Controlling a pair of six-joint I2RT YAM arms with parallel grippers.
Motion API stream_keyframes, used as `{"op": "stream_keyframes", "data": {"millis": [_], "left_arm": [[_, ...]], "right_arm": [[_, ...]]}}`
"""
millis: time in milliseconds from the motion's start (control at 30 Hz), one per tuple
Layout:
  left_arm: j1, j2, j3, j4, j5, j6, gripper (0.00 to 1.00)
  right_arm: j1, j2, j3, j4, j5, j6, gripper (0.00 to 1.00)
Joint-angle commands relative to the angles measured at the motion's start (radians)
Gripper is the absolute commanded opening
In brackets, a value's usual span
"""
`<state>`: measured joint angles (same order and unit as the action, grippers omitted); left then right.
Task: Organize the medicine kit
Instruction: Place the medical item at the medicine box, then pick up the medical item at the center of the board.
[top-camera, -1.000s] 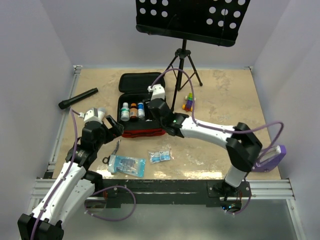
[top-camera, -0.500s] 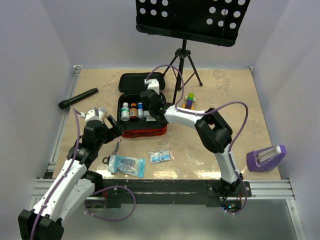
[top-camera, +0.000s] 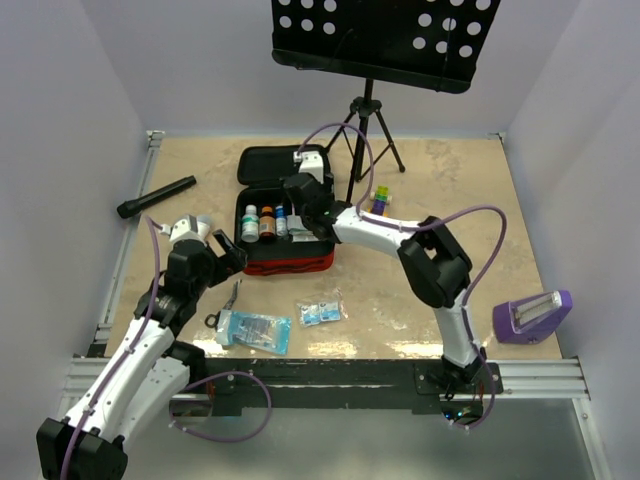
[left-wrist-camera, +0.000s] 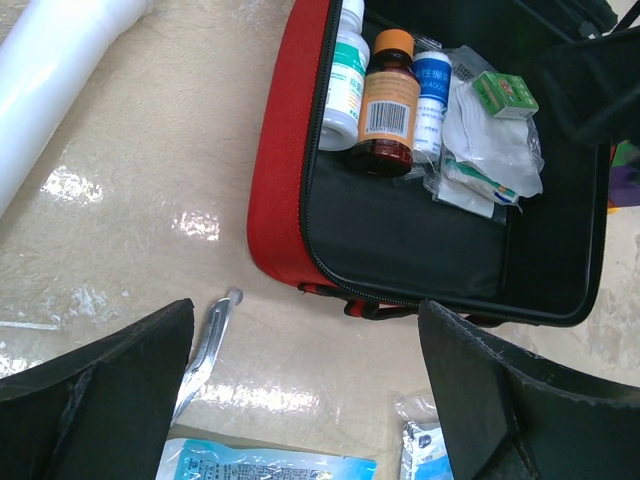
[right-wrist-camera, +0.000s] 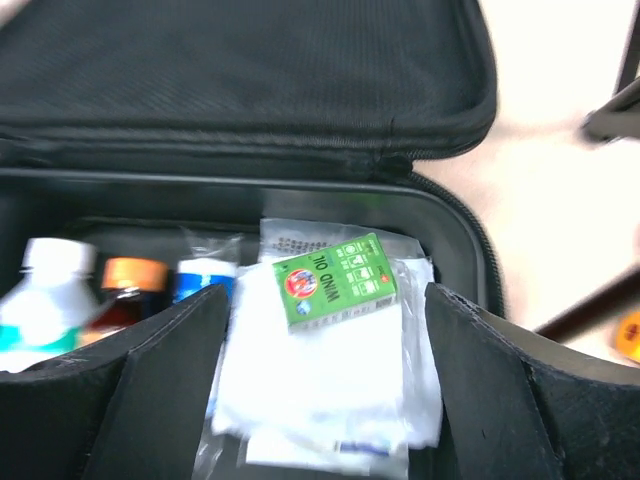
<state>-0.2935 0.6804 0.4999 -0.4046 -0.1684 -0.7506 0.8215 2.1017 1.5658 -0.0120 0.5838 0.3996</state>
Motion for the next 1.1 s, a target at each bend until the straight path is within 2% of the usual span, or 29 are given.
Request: {"op": "stream_keyframes", "data": {"millis": [0,133,300,500,600,733,933,1067], "left_arm": [[0.005,-0.025,0.020,0.021,0.000,-0.007,0.98],[0.005,-0.045,0.035,0.000,-0.002,-0.007,0.98],[0.005,-0.065,0.032,-0.005,0.017,-0.010,0.98],[0.005,-0.067,0.029,-0.005,0.014,-0.012,0.98],[0.005,-0.065,0.048,-0.023,-0.005,-0.016,0.98],[0.005,-0.070,0.083,-0.065,-0.034,-0.023,0.99],[0.005,-0.094,0.138,-0.151,-0.115,-0.036,1.00],[0.005,-0.099,0.146,-0.165,-0.126,-0.038,1.00]], "right_arm": [[0.044,-0.187,-0.033,0.014,0.016,-0.005,0.84],[0.158,-0.357,-0.194,0.035,0.014,-0.030,0.81],[0.323,-0.558,-0.502,0.035,-0.018,0.076,0.72],[0.499,-0.640,-0.719,0.053,-0.056,0.222,0.67],[0.588,-0.596,-0.710,0.095,-0.070,0.228,0.67],[0.672,-0.491,-0.616,0.142,-0.065,0.174,0.72],[0.714,-0.313,-0.486,0.161,-0.107,0.071,0.74],[0.717,-0.221,-0.443,0.159,-0.105,0.053,0.71]]}}
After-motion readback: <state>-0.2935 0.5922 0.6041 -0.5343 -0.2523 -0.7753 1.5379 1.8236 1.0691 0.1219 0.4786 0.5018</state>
